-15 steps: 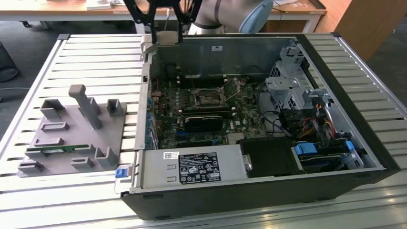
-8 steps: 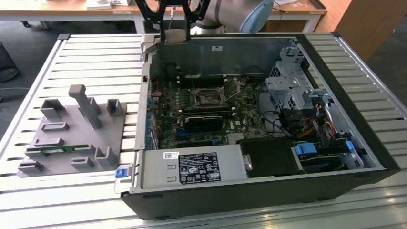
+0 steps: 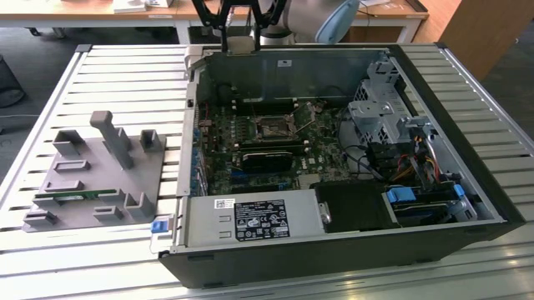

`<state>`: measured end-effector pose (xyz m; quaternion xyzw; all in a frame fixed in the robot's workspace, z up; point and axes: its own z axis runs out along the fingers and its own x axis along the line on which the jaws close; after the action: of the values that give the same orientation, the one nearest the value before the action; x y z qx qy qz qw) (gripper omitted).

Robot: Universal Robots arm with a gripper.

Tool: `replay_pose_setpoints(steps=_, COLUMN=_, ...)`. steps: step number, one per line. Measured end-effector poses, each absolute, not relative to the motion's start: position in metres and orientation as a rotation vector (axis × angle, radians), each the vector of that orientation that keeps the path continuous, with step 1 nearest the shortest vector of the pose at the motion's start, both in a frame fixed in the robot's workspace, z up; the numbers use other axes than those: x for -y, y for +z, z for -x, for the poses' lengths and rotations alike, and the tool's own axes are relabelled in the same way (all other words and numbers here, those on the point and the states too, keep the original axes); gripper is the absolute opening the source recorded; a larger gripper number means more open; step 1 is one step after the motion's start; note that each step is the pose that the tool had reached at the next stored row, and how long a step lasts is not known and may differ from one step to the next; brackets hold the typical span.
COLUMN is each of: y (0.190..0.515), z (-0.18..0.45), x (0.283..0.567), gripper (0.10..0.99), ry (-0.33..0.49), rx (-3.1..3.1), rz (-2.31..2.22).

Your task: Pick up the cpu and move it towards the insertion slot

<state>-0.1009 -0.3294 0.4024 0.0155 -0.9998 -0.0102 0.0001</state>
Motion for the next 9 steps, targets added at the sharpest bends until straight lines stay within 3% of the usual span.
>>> replay_pose_setpoints(steps=9, y=0.4005, z=0.0928, x=0.3257, gripper=0.545, ry=-0.032, rx=3.142, rz=0.019)
